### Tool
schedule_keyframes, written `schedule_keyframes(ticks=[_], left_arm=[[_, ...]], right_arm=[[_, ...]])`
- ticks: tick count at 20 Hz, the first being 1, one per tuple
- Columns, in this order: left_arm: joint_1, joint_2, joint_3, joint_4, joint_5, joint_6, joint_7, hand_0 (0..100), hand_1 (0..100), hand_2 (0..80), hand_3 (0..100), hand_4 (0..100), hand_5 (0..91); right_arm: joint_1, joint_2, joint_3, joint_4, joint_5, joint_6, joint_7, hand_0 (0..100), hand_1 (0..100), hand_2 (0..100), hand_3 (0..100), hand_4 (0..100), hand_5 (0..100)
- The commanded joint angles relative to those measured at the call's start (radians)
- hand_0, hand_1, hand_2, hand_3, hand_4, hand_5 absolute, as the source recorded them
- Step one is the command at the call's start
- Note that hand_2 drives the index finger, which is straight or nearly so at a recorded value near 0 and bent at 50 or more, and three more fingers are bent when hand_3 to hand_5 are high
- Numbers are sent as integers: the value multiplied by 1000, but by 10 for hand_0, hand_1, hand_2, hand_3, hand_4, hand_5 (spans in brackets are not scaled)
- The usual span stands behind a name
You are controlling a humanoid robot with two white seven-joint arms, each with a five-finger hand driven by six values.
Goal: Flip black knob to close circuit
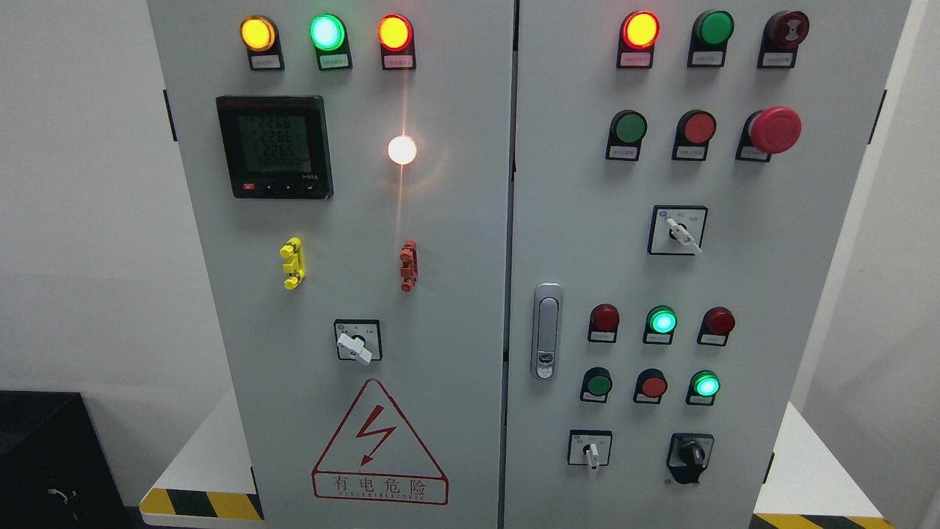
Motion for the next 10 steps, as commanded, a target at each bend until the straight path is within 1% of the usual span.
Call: schedule_keyframes(ticks=[1, 7, 10], left_arm=[[23, 1, 0, -29, 0, 0, 0, 120, 556, 0, 0, 0, 0], [23, 0, 0, -29, 0, 0, 0, 120, 556, 0, 0, 0, 0], [23, 0, 0, -29, 0, 0, 0, 120, 556, 0, 0, 0, 0]], right_arm=[[1, 9, 5, 4, 26, -3, 1, 0, 317, 0, 0, 0, 0], [4, 22, 11, 1, 23, 2, -4, 0, 306, 0, 0, 0, 0], [4, 22, 0, 9, 23, 0, 2, 0, 301, 0, 0, 0, 0]])
